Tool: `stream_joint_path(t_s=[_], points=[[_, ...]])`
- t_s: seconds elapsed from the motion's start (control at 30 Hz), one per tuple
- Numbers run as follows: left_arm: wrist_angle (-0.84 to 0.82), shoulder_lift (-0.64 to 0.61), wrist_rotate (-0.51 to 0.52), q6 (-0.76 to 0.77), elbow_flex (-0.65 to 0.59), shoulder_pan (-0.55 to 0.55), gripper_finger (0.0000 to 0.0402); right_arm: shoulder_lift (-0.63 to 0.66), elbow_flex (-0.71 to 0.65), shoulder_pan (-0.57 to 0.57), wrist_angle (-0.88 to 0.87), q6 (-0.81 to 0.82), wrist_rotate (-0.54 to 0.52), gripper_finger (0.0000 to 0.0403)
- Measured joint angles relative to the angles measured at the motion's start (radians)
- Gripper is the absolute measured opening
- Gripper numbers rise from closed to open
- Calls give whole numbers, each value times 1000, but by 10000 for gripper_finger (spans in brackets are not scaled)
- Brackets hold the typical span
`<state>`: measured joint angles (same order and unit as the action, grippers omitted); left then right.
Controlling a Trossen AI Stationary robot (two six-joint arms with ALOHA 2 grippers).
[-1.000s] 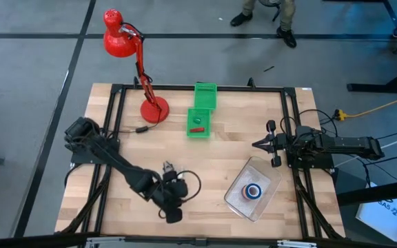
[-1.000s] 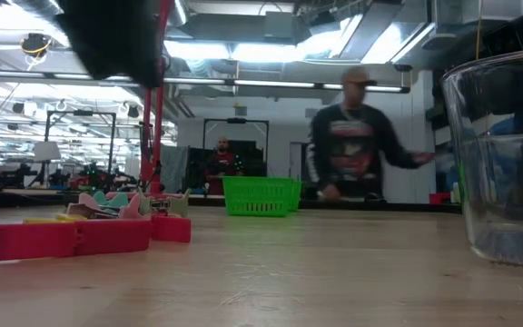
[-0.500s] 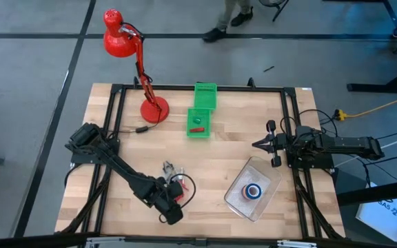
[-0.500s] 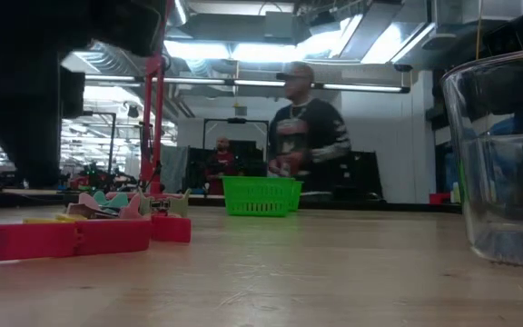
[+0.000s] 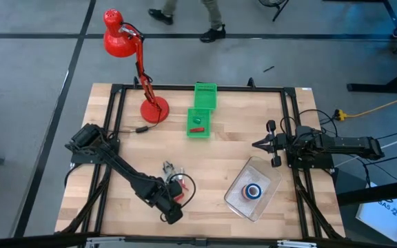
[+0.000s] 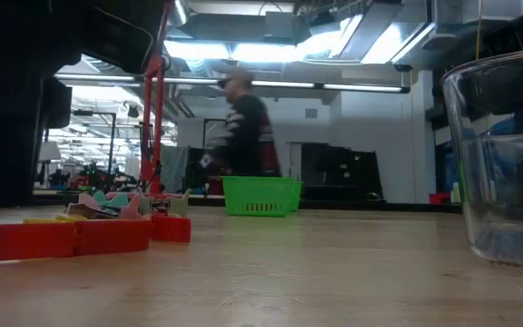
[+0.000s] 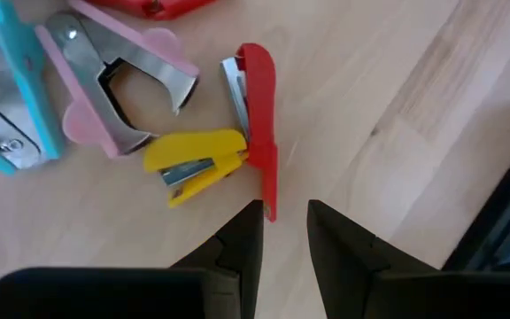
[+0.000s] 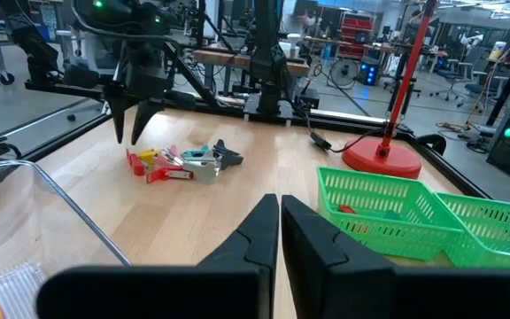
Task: Pick and place Stapler, Stapler remover, tape
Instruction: Put the bottom red stapler into the bottom green bin
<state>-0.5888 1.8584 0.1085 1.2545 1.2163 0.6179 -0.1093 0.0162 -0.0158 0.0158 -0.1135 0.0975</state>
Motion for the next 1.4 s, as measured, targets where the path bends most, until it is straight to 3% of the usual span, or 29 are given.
stream_joint_path(t_s=[0.63, 0.77, 0.93, 1.4], points=[[24, 74, -47, -75, 1, -25, 85, 0, 0, 0, 0, 0, 0, 21], [20, 75, -45, -136, 1, -24, 64, 0, 0, 0, 0, 0, 0, 21], [17, 76, -64, -172, 1, -26, 11, 0, 0, 0, 0, 0, 0, 21], [45, 65, -49, -218, 21, -22, 5, 0, 0, 0, 0, 0, 0, 21]])
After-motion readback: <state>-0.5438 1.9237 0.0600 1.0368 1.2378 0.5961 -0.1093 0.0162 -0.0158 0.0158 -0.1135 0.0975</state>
